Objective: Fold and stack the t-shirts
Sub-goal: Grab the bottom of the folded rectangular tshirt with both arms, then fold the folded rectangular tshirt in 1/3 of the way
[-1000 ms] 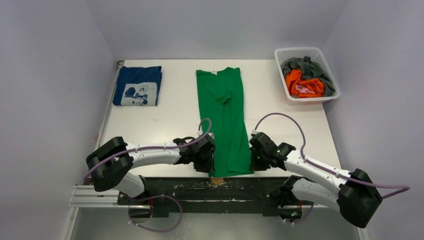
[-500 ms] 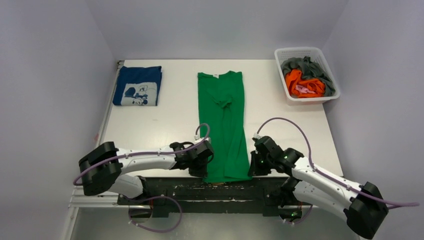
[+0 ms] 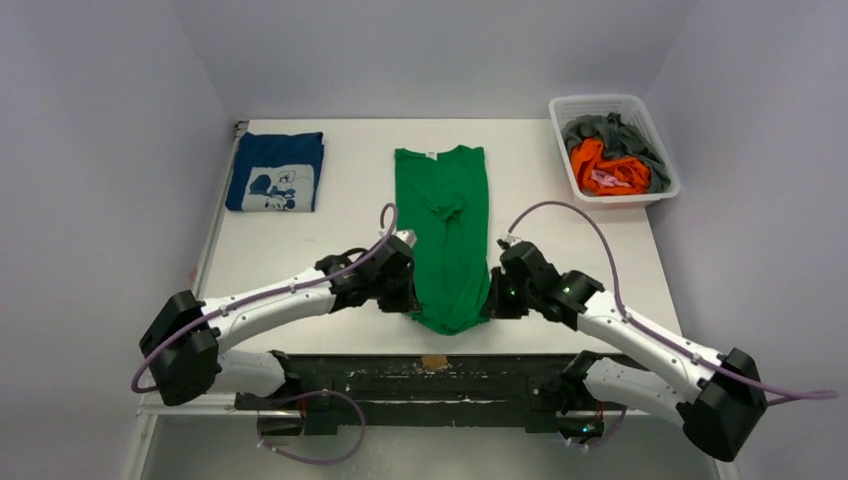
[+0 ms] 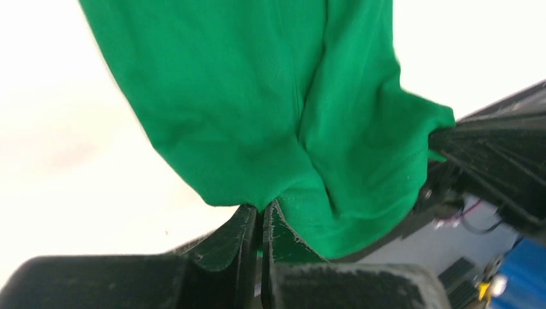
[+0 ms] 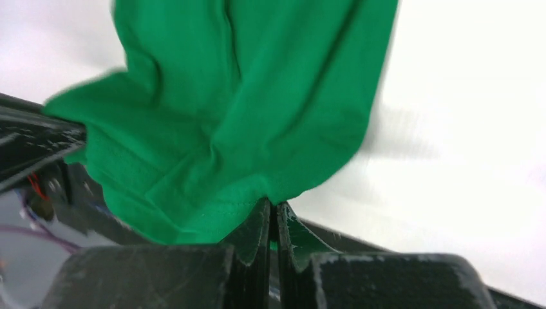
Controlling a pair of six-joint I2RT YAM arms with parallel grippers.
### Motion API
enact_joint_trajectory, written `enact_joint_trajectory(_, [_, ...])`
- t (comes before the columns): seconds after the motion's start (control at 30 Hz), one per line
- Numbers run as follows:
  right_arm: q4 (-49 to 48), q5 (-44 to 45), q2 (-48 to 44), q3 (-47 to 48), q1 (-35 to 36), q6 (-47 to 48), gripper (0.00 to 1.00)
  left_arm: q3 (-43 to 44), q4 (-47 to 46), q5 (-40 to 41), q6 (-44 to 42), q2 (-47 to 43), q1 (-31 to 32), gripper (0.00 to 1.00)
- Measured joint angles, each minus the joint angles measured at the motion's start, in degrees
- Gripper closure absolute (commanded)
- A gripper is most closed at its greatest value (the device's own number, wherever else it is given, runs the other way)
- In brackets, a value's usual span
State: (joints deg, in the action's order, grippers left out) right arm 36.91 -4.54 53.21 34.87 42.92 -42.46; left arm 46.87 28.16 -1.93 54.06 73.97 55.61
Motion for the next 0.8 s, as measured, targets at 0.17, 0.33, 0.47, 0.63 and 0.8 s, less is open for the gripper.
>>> enact_joint_trajectory(0.17, [-6.9, 4.8, 10.5, 8.7, -5.2, 0.3, 1.0, 7.2, -0.3, -0.7, -4.0, 4.8, -7.9, 1.0])
enact_joint_trajectory(0.33, [-10.4, 6.7, 19.1, 14.2, -12.8, 1.6, 1.0, 15.0, -0.4, -3.5, -7.8, 12.5, -14.8, 1.0])
enact_joint_trajectory(0.47, [-13.6, 6.6, 26.4, 19.6, -15.9, 3.3, 1.0, 20.7, -0.7, -5.6, -10.3, 19.5, -20.2, 1.0])
enact_joint_trajectory(0.63, [-17.7, 5.6, 34.6, 25.4, -17.9, 5.8, 1.0, 24.9, -0.9, -8.1, -11.8, 25.7, -24.4, 1.0])
enact_joint_trajectory(0.8, [-19.9, 4.4, 42.8, 30.5, -19.5, 7.4, 0.97, 29.1, -0.8, -9.4, -12.8, 30.9, -27.1, 0.85])
